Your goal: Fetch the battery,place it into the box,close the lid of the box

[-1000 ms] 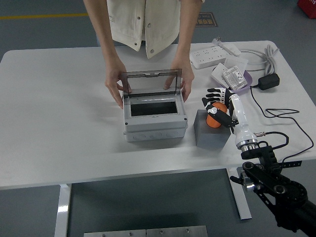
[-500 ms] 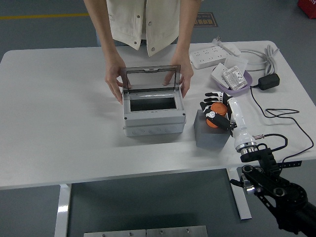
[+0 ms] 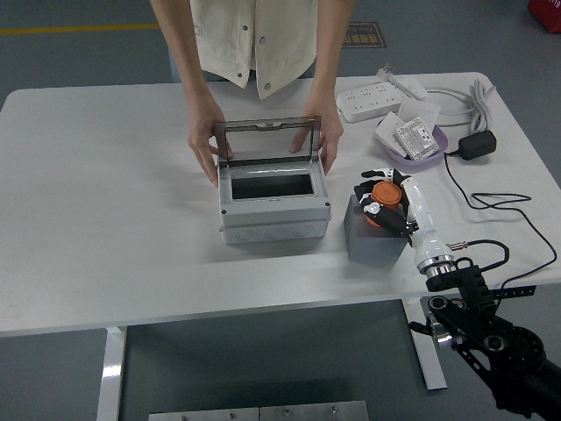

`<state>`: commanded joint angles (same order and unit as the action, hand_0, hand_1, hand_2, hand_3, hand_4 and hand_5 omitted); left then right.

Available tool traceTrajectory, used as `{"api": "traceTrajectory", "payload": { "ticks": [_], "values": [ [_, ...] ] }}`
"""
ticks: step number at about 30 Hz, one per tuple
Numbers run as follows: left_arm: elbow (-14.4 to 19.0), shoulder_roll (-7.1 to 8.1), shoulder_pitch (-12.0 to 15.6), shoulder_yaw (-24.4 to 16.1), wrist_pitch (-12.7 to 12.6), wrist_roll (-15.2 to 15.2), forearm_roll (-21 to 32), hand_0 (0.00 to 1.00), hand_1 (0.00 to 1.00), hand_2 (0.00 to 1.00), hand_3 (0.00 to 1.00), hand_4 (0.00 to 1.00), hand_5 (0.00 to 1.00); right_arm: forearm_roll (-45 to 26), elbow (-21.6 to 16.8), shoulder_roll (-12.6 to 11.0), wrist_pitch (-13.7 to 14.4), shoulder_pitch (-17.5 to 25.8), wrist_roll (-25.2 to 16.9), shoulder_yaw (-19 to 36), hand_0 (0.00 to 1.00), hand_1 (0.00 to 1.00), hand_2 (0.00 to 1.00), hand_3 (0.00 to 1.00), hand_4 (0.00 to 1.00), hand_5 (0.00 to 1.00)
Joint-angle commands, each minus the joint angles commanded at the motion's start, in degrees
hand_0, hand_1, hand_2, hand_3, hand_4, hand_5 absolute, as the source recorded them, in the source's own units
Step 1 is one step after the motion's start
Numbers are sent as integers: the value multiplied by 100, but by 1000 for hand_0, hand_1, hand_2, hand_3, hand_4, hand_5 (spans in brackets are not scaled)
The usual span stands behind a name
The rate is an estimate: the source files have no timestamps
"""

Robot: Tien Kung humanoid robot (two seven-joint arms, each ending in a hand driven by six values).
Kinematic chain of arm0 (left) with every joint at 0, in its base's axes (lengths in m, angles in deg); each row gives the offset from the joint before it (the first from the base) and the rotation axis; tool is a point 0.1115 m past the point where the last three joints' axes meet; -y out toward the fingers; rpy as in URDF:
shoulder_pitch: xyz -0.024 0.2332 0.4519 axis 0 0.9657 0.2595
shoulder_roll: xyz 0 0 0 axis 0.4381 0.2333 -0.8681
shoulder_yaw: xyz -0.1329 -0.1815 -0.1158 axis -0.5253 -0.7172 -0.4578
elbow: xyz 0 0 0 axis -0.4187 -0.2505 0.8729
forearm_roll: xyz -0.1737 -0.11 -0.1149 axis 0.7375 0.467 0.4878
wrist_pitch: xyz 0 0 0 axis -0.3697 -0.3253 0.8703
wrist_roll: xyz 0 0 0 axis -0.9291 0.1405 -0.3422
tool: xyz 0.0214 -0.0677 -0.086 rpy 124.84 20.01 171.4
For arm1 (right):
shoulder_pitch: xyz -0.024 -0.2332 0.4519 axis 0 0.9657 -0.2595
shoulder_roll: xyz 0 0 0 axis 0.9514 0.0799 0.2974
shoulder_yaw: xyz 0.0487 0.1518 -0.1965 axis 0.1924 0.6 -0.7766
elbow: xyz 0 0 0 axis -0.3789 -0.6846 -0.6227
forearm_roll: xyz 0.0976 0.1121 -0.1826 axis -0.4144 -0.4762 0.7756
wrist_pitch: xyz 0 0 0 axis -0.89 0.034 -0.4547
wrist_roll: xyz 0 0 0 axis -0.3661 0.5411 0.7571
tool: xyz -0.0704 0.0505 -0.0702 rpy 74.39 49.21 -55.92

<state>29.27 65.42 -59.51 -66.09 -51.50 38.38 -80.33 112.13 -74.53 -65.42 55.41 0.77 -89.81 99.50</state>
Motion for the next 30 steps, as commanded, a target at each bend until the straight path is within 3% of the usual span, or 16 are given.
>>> {"api": "traceTrajectory", "payload": {
  "ticks": [5, 6, 11, 12, 17, 18, 23, 24, 29, 30],
  "values": [
    [0, 7, -11, 36, -13, -21, 44, 619, 759, 594, 474, 97, 2, -9, -6, -3, 41, 4, 12, -10, 457, 482, 493, 546, 471, 200],
    [0, 10, -13, 60, -18, -31, 72, 618, 759, 595, 474, 97, 2, -7, -7, -3, 58, 6, 17, -11, 403, 472, 485, 537, 346, 166],
    [0, 25, -26, 153, -35, -66, 185, 618, 759, 595, 474, 97, 2, 23, -13, -5, 136, 10, 52, -18, 403, 472, 485, 537, 346, 166],
    [0, 28, -29, 170, -39, -72, 207, 619, 758, 595, 474, 97, 2, 35, -13, -5, 150, 10, 63, -22, 350, 425, 429, 467, 2, 42],
    [0, 47, -41, 248, -55, -103, 293, 619, 758, 595, 474, 97, 2, 225, -35, -7, 236, 13, 196, -21, 350, 425, 429, 467, 2, 42],
    [0, 49, -41, 254, -58, -107, 299, 619, 759, 596, 474, 96, 2, 267, -41, -7, 246, 13, 225, -20, 227, 334, 352, 370, 2, 2],
    [0, 52, -36, 296, -71, -125, 342, 619, 759, 596, 474, 96, 2, 437, -58, -6, 284, 16, 331, -32, 227, 334, 352, 370, 2, 2],
    [0, 52, -36, 298, -74, -127, 343, 619, 759, 603, 474, 94, 2, 469, -63, -6, 298, 16, 346, -35, 171, 267, 297, 255, 2, 2],
    [0, 55, -29, 285, -83, -130, 322, 619, 759, 603, 474, 94, 2, 577, -95, -16, 349, 5, 378, -45, 171, 267, 297, 255, 2, 2],
    [0, 54, -27, 280, -84, -129, 314, 619, 760, 623, 474, 91, 2, 593, -104, -20, 354, 2, 380, -43, 164, 225, 258, 229, 2, 2]
  ]
}}
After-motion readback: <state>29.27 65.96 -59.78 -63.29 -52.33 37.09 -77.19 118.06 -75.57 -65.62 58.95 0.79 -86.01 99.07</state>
